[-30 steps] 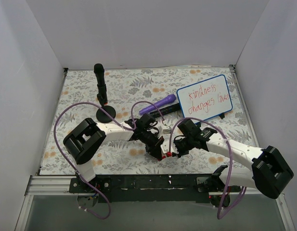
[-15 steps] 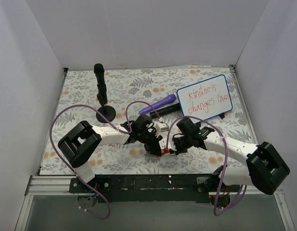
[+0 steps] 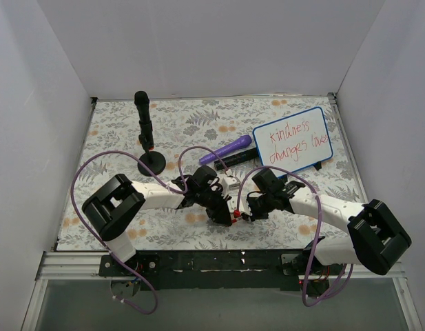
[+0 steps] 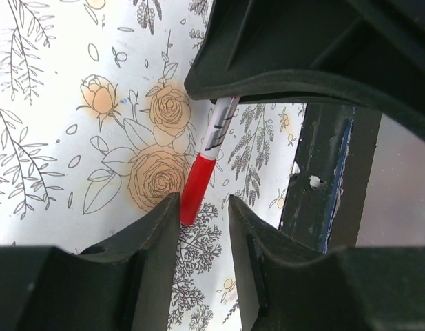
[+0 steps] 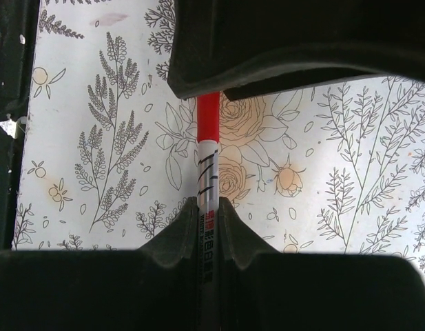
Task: Write a sentence on the whiteboard
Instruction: Insert the whiteboard marker without the cap into the pen cap.
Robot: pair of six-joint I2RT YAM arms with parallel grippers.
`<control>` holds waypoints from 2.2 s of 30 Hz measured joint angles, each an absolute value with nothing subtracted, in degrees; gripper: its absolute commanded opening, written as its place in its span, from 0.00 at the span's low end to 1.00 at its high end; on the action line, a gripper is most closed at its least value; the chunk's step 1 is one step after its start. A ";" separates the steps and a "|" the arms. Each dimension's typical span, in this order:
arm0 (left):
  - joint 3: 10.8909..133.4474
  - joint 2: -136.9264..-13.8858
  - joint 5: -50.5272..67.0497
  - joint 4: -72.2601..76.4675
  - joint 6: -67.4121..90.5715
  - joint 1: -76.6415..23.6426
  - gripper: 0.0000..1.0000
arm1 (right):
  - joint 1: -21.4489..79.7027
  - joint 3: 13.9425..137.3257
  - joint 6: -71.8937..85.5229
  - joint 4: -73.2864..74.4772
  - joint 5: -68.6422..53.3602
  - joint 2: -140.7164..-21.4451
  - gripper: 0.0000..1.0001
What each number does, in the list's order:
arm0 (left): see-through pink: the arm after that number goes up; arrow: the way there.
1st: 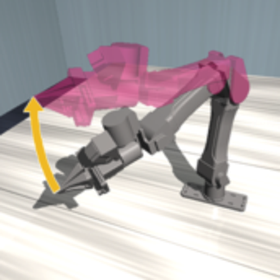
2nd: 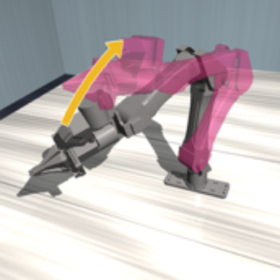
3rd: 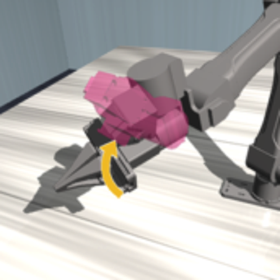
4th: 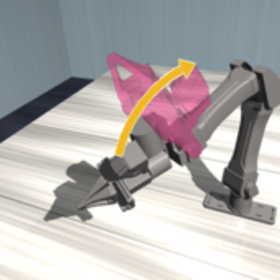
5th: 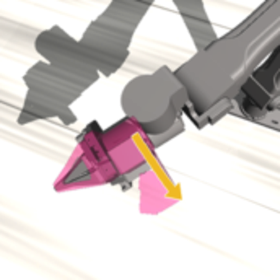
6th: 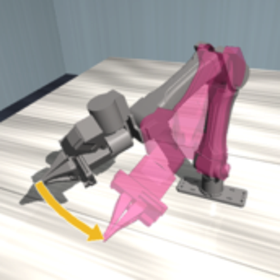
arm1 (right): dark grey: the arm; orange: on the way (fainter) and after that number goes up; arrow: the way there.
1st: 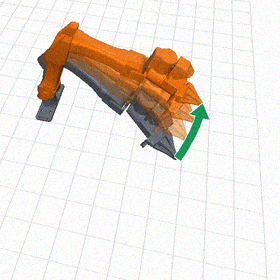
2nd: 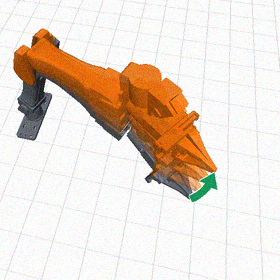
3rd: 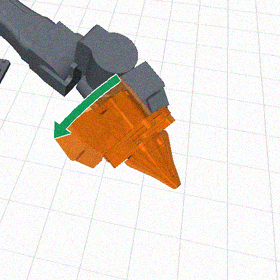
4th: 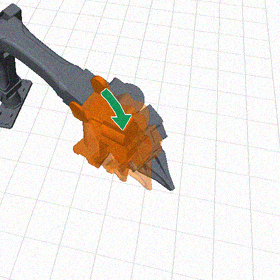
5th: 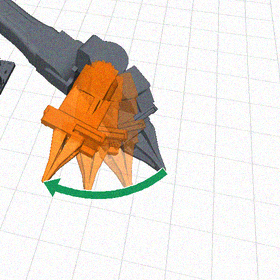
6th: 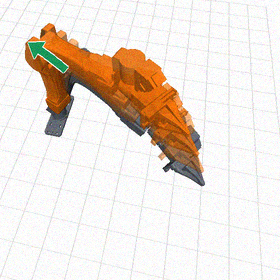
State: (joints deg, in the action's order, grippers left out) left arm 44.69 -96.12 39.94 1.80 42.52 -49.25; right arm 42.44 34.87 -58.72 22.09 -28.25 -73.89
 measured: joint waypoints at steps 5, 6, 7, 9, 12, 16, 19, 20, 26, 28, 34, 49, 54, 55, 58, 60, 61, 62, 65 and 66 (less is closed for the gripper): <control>44.23 -96.12 39.22 2.09 42.72 -49.56 0.35 | 42.39 34.87 -58.63 22.09 -28.62 -74.00 0.01; 44.23 -96.12 38.92 2.26 42.74 -49.65 0.35 | 42.39 34.87 -58.61 22.09 -28.67 -74.00 0.01; 44.23 -96.12 38.65 2.37 42.78 -49.76 0.35 | 42.37 34.87 -58.61 22.09 -28.71 -74.00 0.01; 44.21 -96.12 38.20 2.66 42.81 -50.02 0.33 | 42.37 34.87 -58.57 22.11 -28.86 -74.00 0.01; 44.21 -96.14 38.09 3.14 42.81 -50.37 0.33 | 42.33 34.89 -58.37 22.13 -29.26 -74.00 0.01; 44.21 -96.14 37.98 3.31 42.81 -50.76 0.34 | 41.71 35.14 -57.95 22.26 -30.30 -74.00 0.01; 44.01 -96.14 37.63 3.46 42.78 -51.05 0.34 | 40.95 35.29 -57.52 22.39 -31.20 -74.00 0.01; 43.83 -96.14 37.47 3.49 42.78 -51.11 0.33 | 40.69 35.38 -57.36 22.50 -31.48 -74.00 0.01; 43.11 -96.14 36.64 3.68 42.85 -51.16 0.16 | 39.59 35.46 -57.14 22.74 -33.30 -73.91 0.01; 43.09 -96.14 36.88 3.60 42.83 -51.16 0.03 | 39.44 35.46 -57.19 22.94 -33.50 -73.87 0.01; 42.92 -96.12 38.94 3.68 42.02 -51.51 0.00 | 39.35 35.46 -57.65 24.32 -34.98 -73.84 0.01; 46.72 -99.53 42.65 3.36 44.60 -51.33 0.00 | 37.63 35.92 -57.87 27.07 -35.29 -73.32 0.01; 47.55 -100.18 42.78 3.42 45.78 -51.11 0.00 | 37.39 35.92 -57.78 27.14 -34.48 -73.01 0.01; 47.55 -100.18 42.81 3.49 45.98 -51.11 0.00 | 37.39 35.92 -57.76 27.14 -34.44 -72.90 0.01; 47.51 -100.18 42.83 4.62 47.11 -51.07 0.00 | 37.28 35.94 -57.56 27.31 -34.13 -72.58 0.01; 47.29 -100.18 42.76 6.04 48.47 -50.96 0.00 | 36.99 35.99 -57.36 27.33 -33.87 -72.34 0.01; 47.16 -100.18 42.76 6.55 49.04 -50.85 0.00 | 36.88 36.03 -57.30 27.38 -33.82 -72.31 0.01; 46.92 -100.18 42.76 7.44 49.71 -50.74 0.00 | 36.75 36.12 -57.28 27.40 -33.67 -72.31 0.01; 46.44 -100.22 42.74 9.34 51.72 -50.48 0.00 | 36.58 36.23 -57.21 27.51 -33.15 -72.31 0.01; 46.44 -100.27 42.78 9.54 52.23 -50.41 0.00 | 36.49 36.23 -57.21 27.53 -33.04 -72.31 0.01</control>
